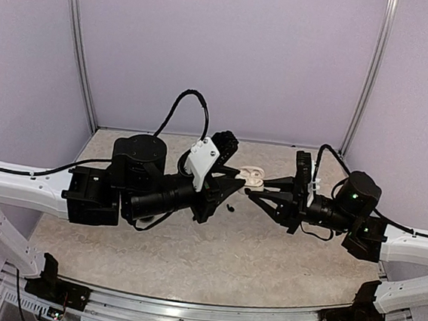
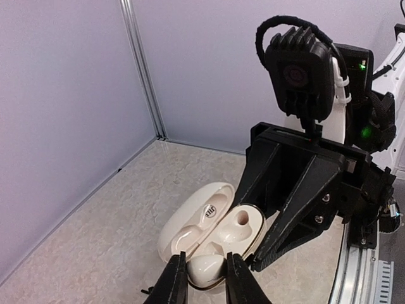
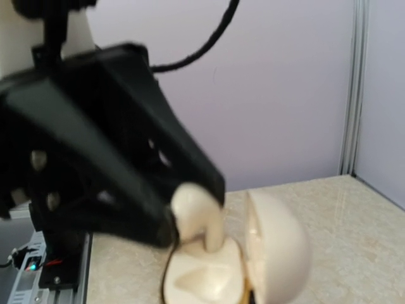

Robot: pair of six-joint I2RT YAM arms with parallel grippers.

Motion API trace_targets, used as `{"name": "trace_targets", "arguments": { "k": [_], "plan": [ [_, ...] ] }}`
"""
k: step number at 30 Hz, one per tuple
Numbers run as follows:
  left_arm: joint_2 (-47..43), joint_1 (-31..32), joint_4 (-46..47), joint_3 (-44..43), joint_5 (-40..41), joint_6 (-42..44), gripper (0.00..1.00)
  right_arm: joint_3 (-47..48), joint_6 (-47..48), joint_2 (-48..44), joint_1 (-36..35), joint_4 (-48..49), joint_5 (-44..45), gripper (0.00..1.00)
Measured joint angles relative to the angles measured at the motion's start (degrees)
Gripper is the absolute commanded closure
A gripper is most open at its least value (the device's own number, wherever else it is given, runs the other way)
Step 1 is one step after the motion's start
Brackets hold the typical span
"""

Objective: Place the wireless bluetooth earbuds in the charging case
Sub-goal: Place the left earbud in the left side groove of the charging case.

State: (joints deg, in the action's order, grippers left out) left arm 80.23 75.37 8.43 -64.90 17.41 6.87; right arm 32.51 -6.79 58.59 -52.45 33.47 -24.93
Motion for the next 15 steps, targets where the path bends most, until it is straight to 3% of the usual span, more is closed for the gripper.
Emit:
{"name": "trace_targets", "arguments": {
  "k": [5,10,15],
  "plan": [
    [0.1,0.2,-0.7,0.0,-0.7,0.0,0.67,0.0,0.0,-0.2,0.0,0.4,0.1,1.0],
    [0.1,0.3,-1.2,0.0,-1.0,-0.1,0.51,0.0,0.0,-0.2,0.0,0.7,0.2,1.0],
    [-0.7,0.5,-1.2,1.4,-1.5,-0.2,0.42,0.0,0.1,-0.2,0.0,1.6,0.2,1.0]
  ]
}}
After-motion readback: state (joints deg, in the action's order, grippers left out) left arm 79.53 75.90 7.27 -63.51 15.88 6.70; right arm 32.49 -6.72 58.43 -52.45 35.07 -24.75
